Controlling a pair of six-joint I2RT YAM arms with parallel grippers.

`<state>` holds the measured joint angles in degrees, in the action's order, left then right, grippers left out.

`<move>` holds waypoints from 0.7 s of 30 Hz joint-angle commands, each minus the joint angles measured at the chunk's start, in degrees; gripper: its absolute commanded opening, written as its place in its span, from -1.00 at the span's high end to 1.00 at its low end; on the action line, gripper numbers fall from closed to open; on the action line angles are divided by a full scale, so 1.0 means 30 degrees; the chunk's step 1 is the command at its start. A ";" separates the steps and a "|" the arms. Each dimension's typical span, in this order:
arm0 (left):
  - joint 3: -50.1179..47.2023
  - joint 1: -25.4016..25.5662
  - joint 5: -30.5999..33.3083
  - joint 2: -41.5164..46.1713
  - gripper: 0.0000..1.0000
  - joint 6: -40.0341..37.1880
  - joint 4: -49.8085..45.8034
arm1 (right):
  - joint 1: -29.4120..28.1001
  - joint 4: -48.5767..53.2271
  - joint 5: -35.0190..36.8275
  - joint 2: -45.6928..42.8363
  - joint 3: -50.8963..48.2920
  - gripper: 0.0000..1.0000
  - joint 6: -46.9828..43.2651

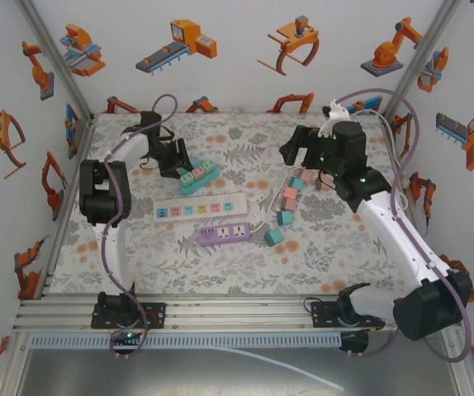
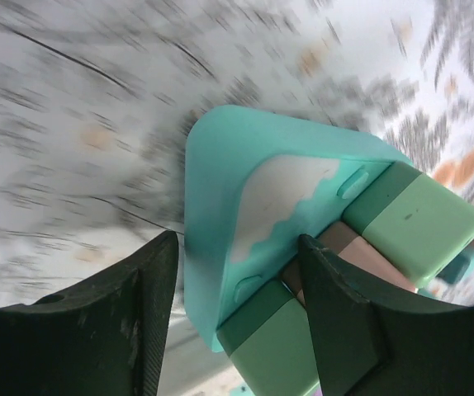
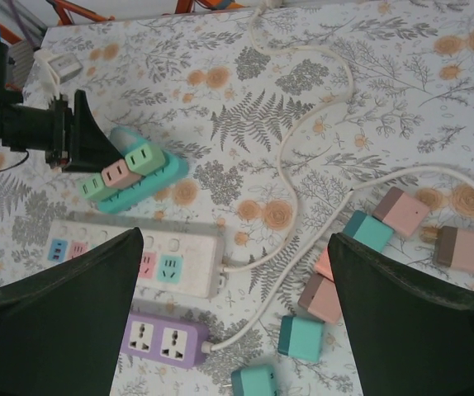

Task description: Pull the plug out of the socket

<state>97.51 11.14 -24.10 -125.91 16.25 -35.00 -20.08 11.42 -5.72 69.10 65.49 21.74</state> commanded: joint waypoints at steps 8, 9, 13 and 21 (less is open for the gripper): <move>-0.0347 0.2346 0.2914 -0.0207 -0.20 -0.3305 -0.1537 | -0.0131 0.1028 -0.1605 0.0220 0.0533 -0.71 -0.2201; 0.0241 0.2408 0.2892 -0.0367 -0.20 -0.3525 -0.1622 | -0.0116 0.0971 -0.1939 0.0489 0.0680 -0.71 -0.2455; 0.2020 0.2911 0.1956 -0.0748 -0.21 -0.5058 -0.1623 | -0.0130 -0.0866 -0.4643 0.1855 0.0533 -0.66 -0.4637; 0.2934 0.2959 0.1867 -0.1462 -0.28 -0.4240 -0.1405 | -0.1127 -0.3049 -1.0858 0.4498 0.0188 -0.64 -1.5904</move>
<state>105.86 20.29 -19.90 -128.92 4.69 -38.39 -21.78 6.15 -27.46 81.52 65.76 -6.17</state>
